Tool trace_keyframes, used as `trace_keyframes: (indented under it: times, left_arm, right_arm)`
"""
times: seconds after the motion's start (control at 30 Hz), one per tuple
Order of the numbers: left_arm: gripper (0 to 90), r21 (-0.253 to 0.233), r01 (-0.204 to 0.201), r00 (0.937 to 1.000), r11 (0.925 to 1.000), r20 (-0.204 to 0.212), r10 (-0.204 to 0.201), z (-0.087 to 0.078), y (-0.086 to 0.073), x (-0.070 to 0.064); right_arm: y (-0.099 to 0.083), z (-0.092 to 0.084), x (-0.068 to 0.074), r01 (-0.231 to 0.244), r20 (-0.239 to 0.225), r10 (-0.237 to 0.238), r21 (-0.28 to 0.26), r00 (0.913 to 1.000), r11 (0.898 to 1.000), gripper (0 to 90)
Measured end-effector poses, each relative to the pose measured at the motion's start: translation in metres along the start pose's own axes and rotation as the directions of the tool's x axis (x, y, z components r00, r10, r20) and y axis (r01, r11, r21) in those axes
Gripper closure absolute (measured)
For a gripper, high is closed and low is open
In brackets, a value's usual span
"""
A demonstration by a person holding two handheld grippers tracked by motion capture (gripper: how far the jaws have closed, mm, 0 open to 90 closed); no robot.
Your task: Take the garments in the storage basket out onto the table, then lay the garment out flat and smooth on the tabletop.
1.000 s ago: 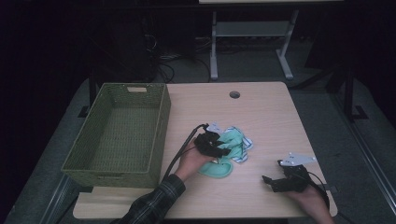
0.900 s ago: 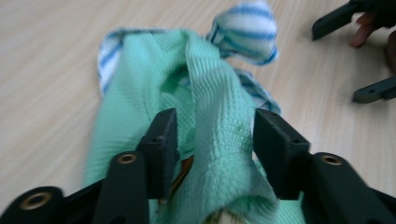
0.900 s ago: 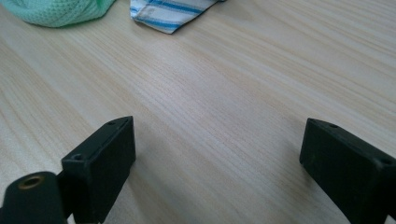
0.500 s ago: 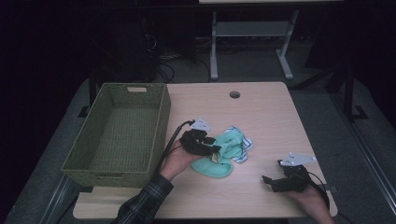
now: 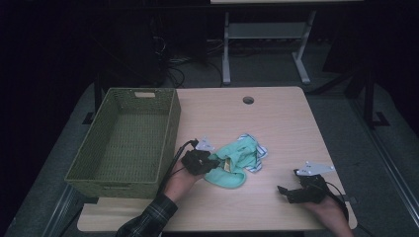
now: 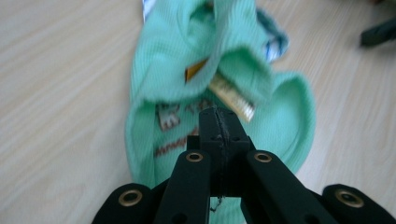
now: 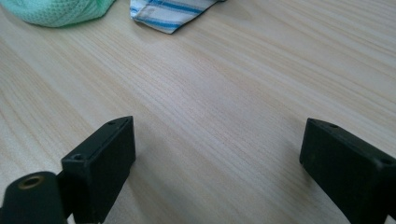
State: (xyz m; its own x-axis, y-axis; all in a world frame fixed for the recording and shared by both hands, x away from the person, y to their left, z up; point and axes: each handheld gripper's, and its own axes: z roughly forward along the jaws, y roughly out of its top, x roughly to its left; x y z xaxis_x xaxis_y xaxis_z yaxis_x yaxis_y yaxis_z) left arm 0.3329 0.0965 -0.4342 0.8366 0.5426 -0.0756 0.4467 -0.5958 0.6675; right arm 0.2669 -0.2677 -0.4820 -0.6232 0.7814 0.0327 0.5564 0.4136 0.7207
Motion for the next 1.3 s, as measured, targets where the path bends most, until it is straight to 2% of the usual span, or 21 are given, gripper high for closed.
trace_keyframes:
  times: [0.13, 0.3, 0.37, 0.43, 0.53, 0.73, 0.87, 1.07, 1.3]
  left_arm:
    - [89.3, 0.034, 0.006, 1.0, 0.9994, -0.008, -0.006, 0.005, -0.009, 0.0]
    - [89.3, 0.068, 0.004, 1.0, 0.9977, -0.006, -0.003, 0.013, -0.012, 0.0]
    - [89.3, 0.088, 0.003, 1.0, 0.9961, -0.009, -0.002, 0.018, -0.014, -0.001]
    - [89.3, 0.077, 0.021, 0.9998, 0.9968, 0.003, -0.021, 0.019, -0.015, 0.0]
    - [89.3, 0.075, 0.017, 0.9998, 0.9971, 0.003, -0.018, 0.019, -0.015, -0.001]
    - [89.4, 0.078, 0.021, 0.9998, 0.9967, 0.006, -0.021, 0.019, -0.015, 0.0]
    - [89.4, 0.08, 0.019, 0.9998, 0.9966, 0.001, -0.019, 0.02, -0.014, -0.001]
    - [89.4, 0.084, 0.021, 0.9997, 0.9962, 0.008, -0.022, 0.02, -0.014, 0.0]
    - [89.4, 0.092, 0.022, 0.9997, 0.9955, 0.011, -0.023, 0.02, -0.013, 0.001]
  right_arm:
    - [0.0, 0.0, 0.0, 0.0, 0.0, 0.0, 0.0, 1.0, 1.0, 10.0]
    - [0.0, 0.0, 0.0, 0.001, 0.004, -0.001, 0.002, 1.0, 1.0, 10.5]
    - [0.003, 0.0, 0.001, -0.004, 0.004, 0.004, 0.016, 1.0, 1.0, 14.6]
    - [0.008, -0.001, 0.002, -0.002, 0.01, 0.002, 0.012, 0.9999, 1.0, 14.8]
    - [0.016, -0.002, 0.003, -0.022, 0.0, 0.022, -0.02, 0.9998, 1.0, 17.5]
    - [0.029, 0.005, 0.009, -0.024, -0.036, 0.023, -0.046, 0.9991, 0.999, 30.6]
    - [0.041, 0.015, 0.011, -0.033, -0.054, 0.03, -0.06, 0.9981, 0.998, 35.0]
    - [0.055, 0.033, 0.013, -0.053, -0.085, 0.048, -0.054, 0.9952, 0.997, 40.1]
    - [0.061, 0.049, 0.016, -0.047, -0.091, 0.043, -0.038, 0.9949, 0.998, 46.0]
